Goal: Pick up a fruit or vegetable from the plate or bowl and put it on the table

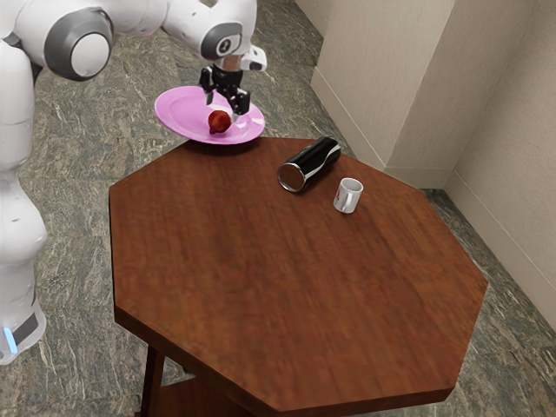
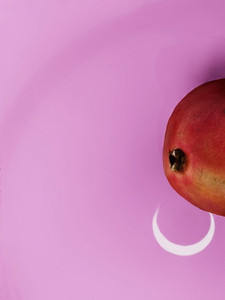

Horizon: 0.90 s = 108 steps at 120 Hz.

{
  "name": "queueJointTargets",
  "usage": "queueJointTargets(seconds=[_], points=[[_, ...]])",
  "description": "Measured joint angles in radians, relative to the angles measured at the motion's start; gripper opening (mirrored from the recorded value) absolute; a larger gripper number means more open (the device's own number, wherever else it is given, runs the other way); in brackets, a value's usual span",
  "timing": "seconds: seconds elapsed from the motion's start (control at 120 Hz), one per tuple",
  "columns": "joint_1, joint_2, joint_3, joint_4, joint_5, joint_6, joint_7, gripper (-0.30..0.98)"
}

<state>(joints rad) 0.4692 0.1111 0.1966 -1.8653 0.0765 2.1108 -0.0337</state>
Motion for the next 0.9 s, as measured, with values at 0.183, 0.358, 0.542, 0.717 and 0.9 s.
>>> queueJointTargets(seconds=[0.183,0.358,0.542,0.717,0.9], points=[[-0.002,0.012,0.0,-0.003,-0.002,0.009,0.012,0.69],[-0.002,0.02,0.0,-0.005,-0.003,0.012,0.021,0.69],[0.01,0.026,0.0,-0.019,-0.009,0.014,0.027,0.69],[0.014,0.024,0.001,-0.02,-0.012,0.015,0.032,0.69],[0.012,0.024,0.0,-0.022,-0.013,0.015,0.036,0.69]])
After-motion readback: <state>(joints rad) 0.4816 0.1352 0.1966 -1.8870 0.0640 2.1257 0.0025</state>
